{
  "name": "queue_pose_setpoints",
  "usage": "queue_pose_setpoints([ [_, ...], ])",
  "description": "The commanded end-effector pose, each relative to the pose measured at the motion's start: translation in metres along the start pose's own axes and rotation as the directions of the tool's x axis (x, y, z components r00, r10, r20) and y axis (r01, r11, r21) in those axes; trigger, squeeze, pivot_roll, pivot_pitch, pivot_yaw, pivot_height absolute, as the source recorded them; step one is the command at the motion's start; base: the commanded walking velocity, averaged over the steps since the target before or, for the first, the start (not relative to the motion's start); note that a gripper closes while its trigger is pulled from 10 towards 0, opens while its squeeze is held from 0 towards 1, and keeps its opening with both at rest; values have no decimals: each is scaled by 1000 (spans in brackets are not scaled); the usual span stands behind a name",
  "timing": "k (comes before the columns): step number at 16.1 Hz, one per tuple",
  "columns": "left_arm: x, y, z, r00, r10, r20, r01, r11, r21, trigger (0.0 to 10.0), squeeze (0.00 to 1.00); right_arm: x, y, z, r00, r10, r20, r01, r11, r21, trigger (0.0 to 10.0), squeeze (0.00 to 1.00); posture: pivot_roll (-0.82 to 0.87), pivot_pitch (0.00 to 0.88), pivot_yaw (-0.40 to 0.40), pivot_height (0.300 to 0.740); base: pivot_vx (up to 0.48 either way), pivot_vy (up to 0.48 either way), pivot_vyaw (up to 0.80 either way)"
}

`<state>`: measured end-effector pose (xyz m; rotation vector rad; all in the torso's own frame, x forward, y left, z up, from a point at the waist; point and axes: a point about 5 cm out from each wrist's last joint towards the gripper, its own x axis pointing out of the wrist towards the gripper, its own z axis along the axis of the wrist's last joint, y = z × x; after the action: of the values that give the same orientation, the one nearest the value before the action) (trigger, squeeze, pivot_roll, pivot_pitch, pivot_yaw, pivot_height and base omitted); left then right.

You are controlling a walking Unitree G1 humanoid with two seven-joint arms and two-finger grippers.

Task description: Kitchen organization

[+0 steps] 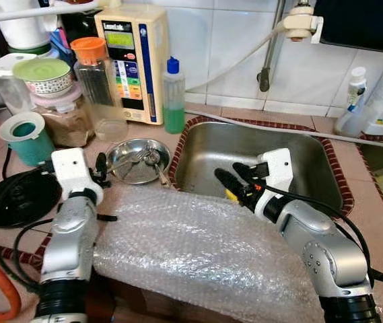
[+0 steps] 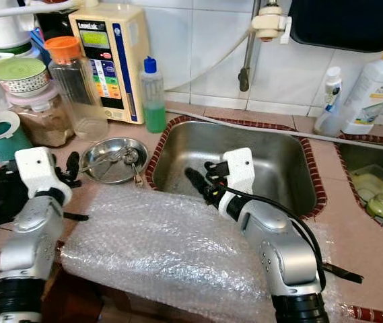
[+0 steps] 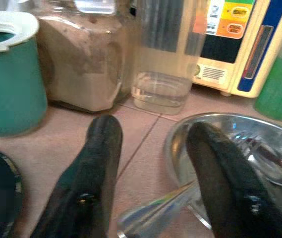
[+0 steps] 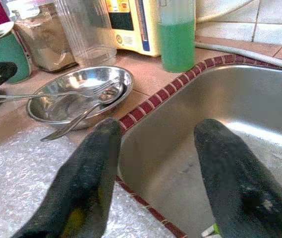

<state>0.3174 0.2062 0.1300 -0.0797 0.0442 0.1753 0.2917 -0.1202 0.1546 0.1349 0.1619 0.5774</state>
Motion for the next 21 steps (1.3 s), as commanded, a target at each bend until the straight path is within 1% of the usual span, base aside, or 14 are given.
queue_pose_setpoints([
  [1,0,1,5,1000,-17,4,17,1000,15,10000,1000,-1,1,0,1000,6,-4,-6,1000,-8,10000,1000,-25,0,23,740,0,0,0],
  [3,1,6,12,1000,-27,8,27,999,35,10000,1000,-2,4,-1,1000,21,-6,-21,1000,-6,10000,1000,-19,0,23,740,0,0,0],
  [4,2,5,16,998,-69,-8,70,996,48,10000,1000,-3,8,-2,998,54,-15,-55,998,-18,10000,1000,-20,0,25,740,0,0,0],
  [6,2,5,18,993,-116,-25,117,992,41,10000,1000,-3,9,-1,998,59,-12,-60,998,-13,10000,1000,-20,0,25,740,0,0,0],
  [9,-2,2,13,961,-253,-111,261,963,63,10000,1000,-5,7,-2,998,63,-16,-63,998,-16,10000,1000,-18,0,27,740,0,0,0],
  [11,-1,4,16,960,-250,-124,259,964,60,10000,1000,-5,8,-1,998,67,-16,-67,998,-20,10000,1000,-16,0,32,740,0,0,0],
  [12,0,-2,22,957,-268,-111,274,960,52,10000,604,-5,8,-1,998,64,-10,-65,998,-18,10000,1000,-16,0,32,740,0,0,0],
  [13,-1,-14,29,944,-321,-76,322,947,7,10000,0,-4,10,-1,998,67,-5,-67,998,-11,10000,1000,-11,0,35,740,240,0,0],
  [14,-2,-19,28,942,-330,-67,330,944,-10,10000,0,-3,12,-2,998,71,-3,-71,997,-8,10000,1000,-10,0,38,740,352,322,0],
  [15,-6,-24,24,936,-347,-65,348,937,12,10000,0,-3,13,-4,998,70,-1,-70,997,-7,10000,1000,-9,0,42,740,375,300,0],
  [16,-8,-24,23,942,-328,-66,328,945,-17,10000,0,-4,14,-5,997,74,2,-74,997,-2,10000,1000,-8,0,45,740,480,0,0],
  [18,-10,-27,19,928,-362,-89,362,932,-16,10000,0,-3,13,-4,998,63,7,-63,998,4,10000,1000,-12,0,49,740,480,0,0],
  [19,-11,-34,14,914,-386,-122,384,922,-40,10000,0,-3,13,-4,998,59,8,-59,998,3,10000,1000,-16,0,51,740,0,0,0],
  [21,-14,-45,10,898,-422,-125,423,906,-19,10000,0,-3,12,-5,999,52,2,-52,999,-5,10000,1000,-16,0,51,740,0,0,0],
])
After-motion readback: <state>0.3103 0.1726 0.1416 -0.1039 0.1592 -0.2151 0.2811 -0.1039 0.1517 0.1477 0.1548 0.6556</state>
